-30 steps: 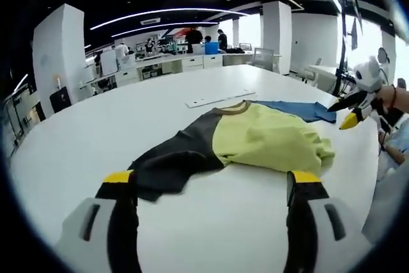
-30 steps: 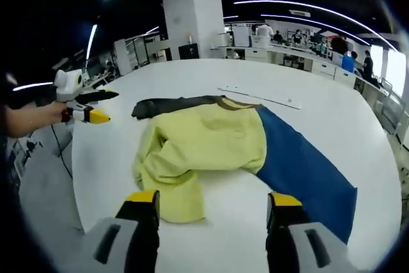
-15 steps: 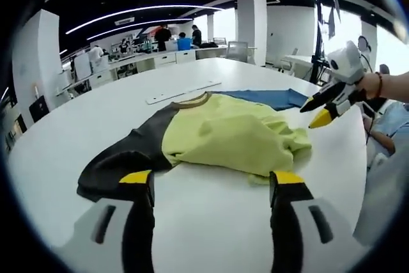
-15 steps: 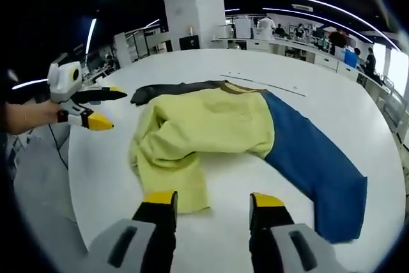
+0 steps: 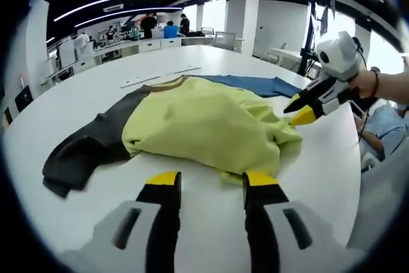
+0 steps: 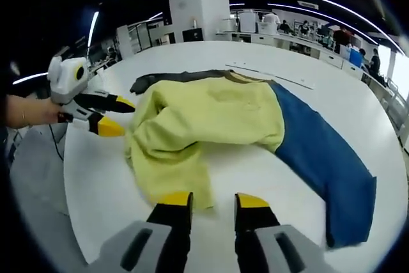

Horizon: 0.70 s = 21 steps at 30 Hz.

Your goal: Fold the garment on the visible template until the final outline fits inside the template.

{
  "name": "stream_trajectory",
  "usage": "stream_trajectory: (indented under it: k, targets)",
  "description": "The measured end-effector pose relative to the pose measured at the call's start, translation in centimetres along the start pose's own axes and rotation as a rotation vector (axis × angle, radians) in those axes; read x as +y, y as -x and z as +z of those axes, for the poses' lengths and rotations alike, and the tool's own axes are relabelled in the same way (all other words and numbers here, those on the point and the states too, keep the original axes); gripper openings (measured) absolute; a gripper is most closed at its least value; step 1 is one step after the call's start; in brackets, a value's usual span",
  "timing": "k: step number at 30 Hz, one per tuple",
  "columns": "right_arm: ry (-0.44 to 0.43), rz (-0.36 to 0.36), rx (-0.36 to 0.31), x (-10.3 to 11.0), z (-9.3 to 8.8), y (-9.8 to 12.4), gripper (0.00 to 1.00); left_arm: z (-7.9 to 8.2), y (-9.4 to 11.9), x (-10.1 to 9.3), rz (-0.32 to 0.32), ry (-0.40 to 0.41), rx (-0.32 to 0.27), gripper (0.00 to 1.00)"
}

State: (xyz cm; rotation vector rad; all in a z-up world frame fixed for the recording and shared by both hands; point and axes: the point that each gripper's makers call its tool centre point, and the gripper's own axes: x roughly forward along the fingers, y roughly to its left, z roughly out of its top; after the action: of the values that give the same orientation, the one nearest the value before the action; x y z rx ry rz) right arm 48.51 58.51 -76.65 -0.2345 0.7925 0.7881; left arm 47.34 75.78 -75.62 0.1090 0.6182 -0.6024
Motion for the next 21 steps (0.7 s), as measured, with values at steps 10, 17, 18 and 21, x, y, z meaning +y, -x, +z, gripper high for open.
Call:
stream_trajectory:
  k: [10, 17, 18, 21]
  targets:
    - [0.006, 0.001, -0.005, 0.4, 0.1, -0.9, 0.10, -0.8, -1.1, -0.9, -0.034, 0.021, 0.050, 0.05]
    - [0.029, 0.000, -0.007, 0.8, 0.1, -0.9, 0.00, -0.8, -0.2, -1.1, -0.035, 0.015, 0.057, 0.02]
    - [0.030, 0.000, -0.007, 0.8, 0.1, -0.8, 0.00, -0.8, 0.1, -1.1, -0.031, 0.017, 0.055, 0.02]
    - [0.029, 0.000, -0.015, 0.8, 0.1, 0.0, 0.00, -0.8, 1.4, -0.8, -0.012, 0.006, 0.051, 0.01]
